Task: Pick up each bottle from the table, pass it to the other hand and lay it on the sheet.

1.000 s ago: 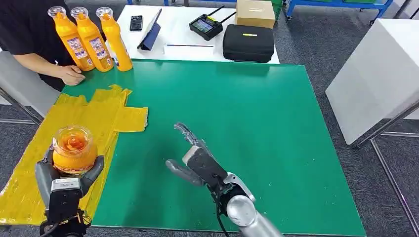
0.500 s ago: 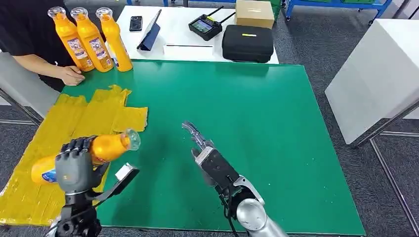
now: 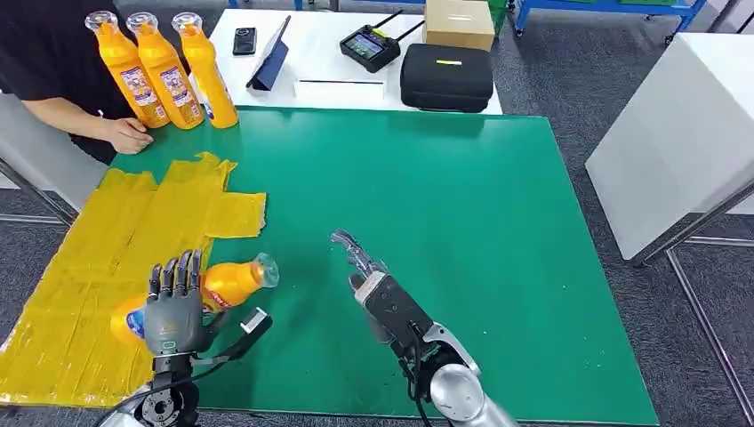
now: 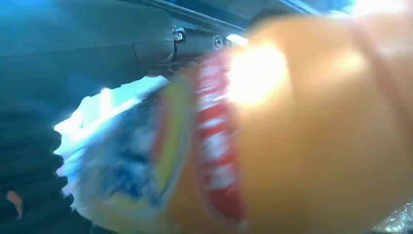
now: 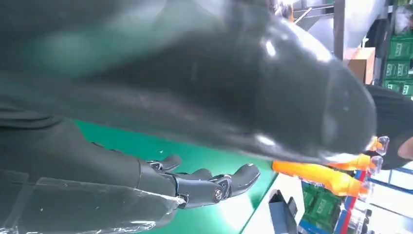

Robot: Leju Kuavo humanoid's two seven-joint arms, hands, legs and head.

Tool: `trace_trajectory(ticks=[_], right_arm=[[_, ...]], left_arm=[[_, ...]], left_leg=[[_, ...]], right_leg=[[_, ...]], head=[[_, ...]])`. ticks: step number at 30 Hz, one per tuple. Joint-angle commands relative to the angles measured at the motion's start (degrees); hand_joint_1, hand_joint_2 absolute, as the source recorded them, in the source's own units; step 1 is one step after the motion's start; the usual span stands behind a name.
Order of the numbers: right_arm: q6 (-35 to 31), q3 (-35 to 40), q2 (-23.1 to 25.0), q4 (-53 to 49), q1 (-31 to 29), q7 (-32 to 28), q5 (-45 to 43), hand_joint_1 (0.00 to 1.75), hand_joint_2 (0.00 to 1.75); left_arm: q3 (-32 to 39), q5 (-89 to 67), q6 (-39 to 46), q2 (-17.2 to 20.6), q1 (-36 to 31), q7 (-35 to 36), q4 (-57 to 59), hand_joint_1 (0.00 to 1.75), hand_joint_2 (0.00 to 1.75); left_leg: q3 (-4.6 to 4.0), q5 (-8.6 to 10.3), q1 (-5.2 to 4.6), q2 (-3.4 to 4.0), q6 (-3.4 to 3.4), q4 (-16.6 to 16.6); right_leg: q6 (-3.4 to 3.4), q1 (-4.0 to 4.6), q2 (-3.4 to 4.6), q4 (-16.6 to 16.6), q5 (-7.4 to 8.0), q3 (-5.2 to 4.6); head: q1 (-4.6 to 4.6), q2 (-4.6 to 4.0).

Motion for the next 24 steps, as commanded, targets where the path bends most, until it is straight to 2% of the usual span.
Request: trace_trajectory(ticks=[1, 4, 8, 10, 12, 13, 14, 15, 16, 17, 18, 19, 21, 23, 24], right_arm=[[0.4, 0.7, 0.1, -0.3, -0.3, 1.4, 0.5, 0.0, 0.0], [0.4, -0.1, 0.0, -1.8, 1.1, 1.8, 1.2, 0.0, 0.0], [0.4, -0.8, -0.2, -2.9, 2.6, 1.9, 1.9, 0.0, 0.0], [0.6, -1.5, -0.2, -3.7, 3.7, 1.7, 2.8, 0.0, 0.0], [0.9, -2.0, 0.1, -3.9, 4.1, 1.6, 3.5, 0.0, 0.0], [0.6, -2.1, 0.1, -4.1, 4.3, 1.5, 4.3, 0.0, 0.0], [-0.3, -2.3, 0.1, -4.5, 4.7, 1.5, 5.0, 0.0, 0.0], [-1.6, -2.4, -0.1, -5.0, 5.1, 1.0, 6.0, 0.0, 0.0], [-4.2, -2.9, -0.5, -6.4, 6.1, -1.1, 7.6, 0.0, 0.0], [-5.0, -3.0, -0.8, -7.0, 6.7, -2.1, 8.1, 0.0, 0.0], [-8.0, -3.6, -1.1, -8.7, 8.1, -5.8, 9.1, 0.0, 0.0], [-9.4, -3.9, -1.8, -10.3, 9.8, -8.3, 8.9, 0.0, 0.0], [-9.6, -3.9, -2.1, -11.1, 10.5, -8.3, 8.9, 0.0, 0.0], [-9.6, -3.8, -2.1, -11.0, 10.4, -8.3, 8.9, 0.0, 0.0], [-10.2, -4.0, -1.9, -11.2, 10.6, -10.6, 7.8, 0.0, 0.0]], left_arm=[[-5.8, -0.1, -0.2, 2.3, -2.2, 2.8, 3.7, 0.0, 0.0], [-8.6, -0.1, -1.6, 3.5, -1.7, 5.7, 0.8, 0.0, 0.0], [-8.9, -0.1, -1.9, 4.2, -1.2, 6.7, -1.5, 0.0, 0.0], [-7.7, -0.1, -1.1, 4.6, 0.0, 7.1, -4.5, 0.0, 0.0], [-3.4, -0.1, 0.7, 3.6, 2.3, 4.8, -10.3, 0.0, 0.0], [4.1, 0.8, 0.7, 0.8, 6.3, -1.7, -19.1, 0.0, 0.0], [11.4, 7.7, 0.7, -3.3, 9.0, -12.5, -26.2, 0.0, 0.0], [22.0, 19.7, 0.7, -10.9, 10.9, -29.4, -28.5, 0.0, 0.0], [21.2, 41.3, 0.6, -12.3, 10.4, -41.3, -25.6, 0.0, 0.0], [19.2, 50.0, -0.7, -10.9, 10.2, -42.9, -26.3, 0.0, 0.0], [17.3, 64.6, -9.8, -10.9, 11.6, -48.1, -31.3, 0.0, 0.0], [15.3, 79.3, -14.2, -9.7, 13.5, -49.8, -34.4, 0.0, 0.0], [13.8, 79.4, -12.9, -9.5, 14.4, -49.3, -35.5, 0.0, 0.0], [13.5, 79.5, -12.4, -9.3, 14.4, -49.4, -35.1, 0.0, 0.0], [12.2, 86.7, -17.5, -8.1, 14.4, -52.0, -35.6, 0.0, 0.0]], left_leg=[[0.16, -0.07, 0.03, -0.05, 0.03, 0.0], [0.11, -0.05, 0.02, -0.08, 0.03, 0.0], [0.18, -0.11, 0.03, -0.16, 0.04, 0.0], [0.07, -0.05, 0.02, -0.09, 0.02, 0.0], [0.07, -0.07, 0.05, -0.08, 0.02, 0.0], [0.18, -0.15, 0.05, -0.11, 0.03, 0.1], [0.07, -0.12, 0.04, -0.08, 0.04, 0.1], [-0.06, -0.08, 0.04, -0.06, 0.04, 0.1], [-0.03, -0.19, 0.03, -0.16, 0.1, 0.2], [-0.08, -0.1, 0.0, -0.25, 0.11, 0.2], [-0.07, -0.05, 0.01, -0.16, 0.06, 0.1], [0.05, -0.13, -0.02, -0.26, 0.11, 0.1], [-0.04, -0.15, -0.04, -0.18, 0.08, 0.1], [0.05, -0.19, -0.12, -0.01, 0.06, 0.0], [0.06, -0.19, -0.1, 0.04, 0.04, 0.0]], right_leg=[[-0.29, 0.06, 0.04, 0.0, -0.06, 0.14], [-0.23, 0.03, 0.0, 0.0, -0.06, 0.12], [-0.32, 0.05, -0.06, 0.0, -0.14, 0.23], [-0.2, 0.04, -0.03, 0.0, -0.06, 0.11], [-0.24, 0.07, -0.01, 0.0, -0.07, 0.12], [-0.36, 0.08, 0.01, 0.1, -0.15, 0.21], [-0.28, 0.07, 0.01, 0.1, -0.11, 0.1], [-0.19, 0.06, 0.0, 0.1, -0.06, -0.01], [-0.29, 0.06, -0.06, 0.1, -0.17, 0.06], [-0.2, 0.03, -0.18, 0.1, -0.12, 0.04], [-0.17, 0.03, -0.11, 0.0, -0.06, -0.06], [-0.29, 0.01, -0.15, 0.0, -0.15, 0.09], [-0.16, -0.02, -0.12, 0.0, -0.18, -0.13], [-0.21, -0.06, 0.04, 0.0, -0.15, 0.09], [-0.2, -0.04, 0.07, 0.0, -0.11, 0.06]], head=[[0.0, 0.0], [0.0, 0.0], [0.0, 0.0], [-0.02, 0.0], [0.0, 0.0], [0.0, 0.0], [0.0, 0.0], [0.0, 0.0], [0.0, 0.0], [0.0, 0.0], [-0.02, 0.0], [-0.02, 0.0], [0.11, 0.0], [0.07, 0.0], [0.11, 0.0]])
